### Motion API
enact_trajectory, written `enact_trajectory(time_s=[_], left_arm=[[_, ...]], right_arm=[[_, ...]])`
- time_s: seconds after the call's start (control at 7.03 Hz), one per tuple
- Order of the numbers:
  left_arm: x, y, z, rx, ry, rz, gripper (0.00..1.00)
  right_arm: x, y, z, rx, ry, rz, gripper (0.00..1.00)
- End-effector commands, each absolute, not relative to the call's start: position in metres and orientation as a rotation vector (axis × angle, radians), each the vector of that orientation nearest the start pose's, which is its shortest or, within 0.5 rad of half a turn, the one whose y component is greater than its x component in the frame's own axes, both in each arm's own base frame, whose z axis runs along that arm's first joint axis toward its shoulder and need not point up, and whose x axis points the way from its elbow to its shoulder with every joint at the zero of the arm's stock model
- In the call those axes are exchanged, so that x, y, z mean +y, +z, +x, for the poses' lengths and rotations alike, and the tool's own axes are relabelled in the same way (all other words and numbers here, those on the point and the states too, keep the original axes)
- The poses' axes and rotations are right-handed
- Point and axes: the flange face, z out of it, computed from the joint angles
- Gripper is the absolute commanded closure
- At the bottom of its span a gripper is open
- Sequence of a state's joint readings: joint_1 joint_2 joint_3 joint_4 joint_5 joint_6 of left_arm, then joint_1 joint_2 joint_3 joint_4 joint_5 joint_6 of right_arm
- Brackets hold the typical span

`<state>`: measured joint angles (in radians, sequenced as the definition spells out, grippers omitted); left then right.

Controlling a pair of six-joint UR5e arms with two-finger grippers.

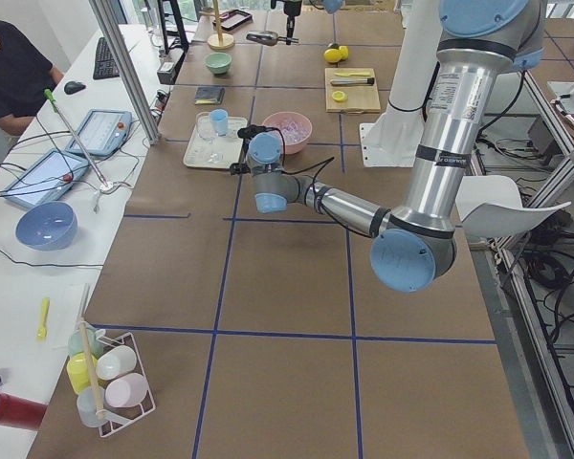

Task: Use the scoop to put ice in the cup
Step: 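Lift the metal scoop with the right gripper and carry it toward the bowl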

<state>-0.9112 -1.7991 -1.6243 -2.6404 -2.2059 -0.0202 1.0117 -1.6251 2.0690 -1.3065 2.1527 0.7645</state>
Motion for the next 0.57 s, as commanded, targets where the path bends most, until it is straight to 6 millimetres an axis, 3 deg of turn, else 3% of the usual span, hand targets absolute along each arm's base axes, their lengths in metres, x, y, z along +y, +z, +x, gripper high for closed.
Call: enact_trajectory(time_s=[0.0, 0.14, 0.28, 0.43], left_arm=[[-0.498, 0.380, 0.292, 0.988, 0.941, 1.095, 0.00], [-0.497, 0.377, 0.293, 0.998, 0.931, 1.093, 0.00], [-0.496, 0.377, 0.292, 1.004, 0.929, 1.113, 0.00], [-0.496, 0.376, 0.293, 1.016, 0.914, 1.103, 0.00]], right_arm=[[-0.460, 0.381, -0.180, -0.789, -0.096, 0.290, 1.00], [-0.469, 0.373, -0.194, -0.762, -0.204, 0.308, 1.00], [-0.479, 0.357, -0.191, -0.730, -0.242, 0.333, 1.00], [-0.492, 0.327, -0.192, -0.713, -0.345, 0.409, 1.00]])
